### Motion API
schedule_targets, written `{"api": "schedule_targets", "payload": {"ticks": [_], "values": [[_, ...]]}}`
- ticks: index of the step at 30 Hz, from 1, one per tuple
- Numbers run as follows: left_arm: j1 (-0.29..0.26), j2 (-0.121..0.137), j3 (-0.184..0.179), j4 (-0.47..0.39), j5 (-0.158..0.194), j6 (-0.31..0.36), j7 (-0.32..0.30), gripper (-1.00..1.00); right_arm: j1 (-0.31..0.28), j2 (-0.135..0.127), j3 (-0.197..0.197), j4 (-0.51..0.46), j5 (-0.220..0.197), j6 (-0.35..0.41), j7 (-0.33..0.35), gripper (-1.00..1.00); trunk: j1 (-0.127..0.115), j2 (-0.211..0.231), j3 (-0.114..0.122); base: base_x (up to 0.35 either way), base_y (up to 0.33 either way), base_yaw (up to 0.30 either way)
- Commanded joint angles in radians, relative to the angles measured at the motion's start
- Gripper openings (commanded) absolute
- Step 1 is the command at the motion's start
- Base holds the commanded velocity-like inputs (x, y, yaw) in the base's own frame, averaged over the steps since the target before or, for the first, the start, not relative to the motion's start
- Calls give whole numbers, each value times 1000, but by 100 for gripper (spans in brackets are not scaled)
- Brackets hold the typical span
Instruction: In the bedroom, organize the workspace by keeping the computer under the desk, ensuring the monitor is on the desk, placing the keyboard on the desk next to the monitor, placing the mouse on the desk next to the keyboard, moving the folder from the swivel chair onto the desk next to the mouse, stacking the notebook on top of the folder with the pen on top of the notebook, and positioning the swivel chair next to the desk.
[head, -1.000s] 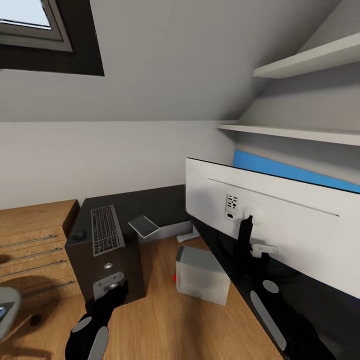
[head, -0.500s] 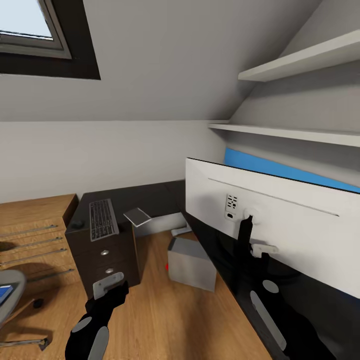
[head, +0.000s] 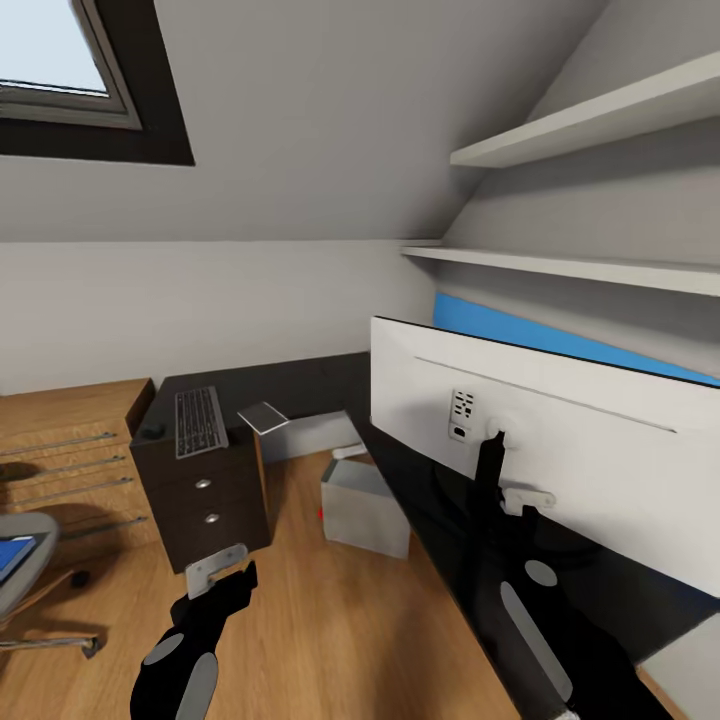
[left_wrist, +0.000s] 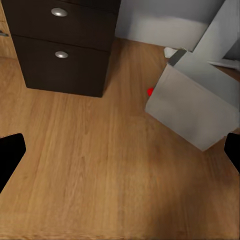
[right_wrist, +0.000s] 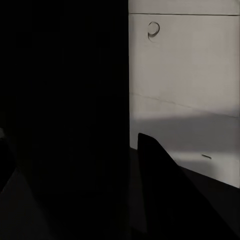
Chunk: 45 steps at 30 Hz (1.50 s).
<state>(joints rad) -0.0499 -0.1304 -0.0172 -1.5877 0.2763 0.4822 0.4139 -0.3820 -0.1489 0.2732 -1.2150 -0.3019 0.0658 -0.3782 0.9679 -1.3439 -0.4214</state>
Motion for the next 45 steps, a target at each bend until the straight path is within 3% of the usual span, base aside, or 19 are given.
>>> {"api": "schedule_targets", "payload": {"ticks": [1,10,20,21,45], "values": [[-1,0,-1,-1,11,3,9,100,-1,-1,4,-3,3,3,-11,-100,-1,-1,-1,-278,-206,0],[-1,0,-1,-1,10,-1,9,100,-1,-1,3,-3,3,3,-11,-100,-1,-1,-1,-111,-240,0],[-1,0,-1,-1,11,2,9,100,-1,-1,3,-5,3,3,-11,-100,-1,-1,-1,-3,-21,0],[-1,0,-1,-1,11,2,9,100,-1,-1,3,-5,3,3,-12,100,-1,-1,-1,0,0,0],[-1,0,-1,-1,11,1,9,100,-1,-1,3,-3,4,2,-10,100,-1,-1,-1,0,0,0]]}}
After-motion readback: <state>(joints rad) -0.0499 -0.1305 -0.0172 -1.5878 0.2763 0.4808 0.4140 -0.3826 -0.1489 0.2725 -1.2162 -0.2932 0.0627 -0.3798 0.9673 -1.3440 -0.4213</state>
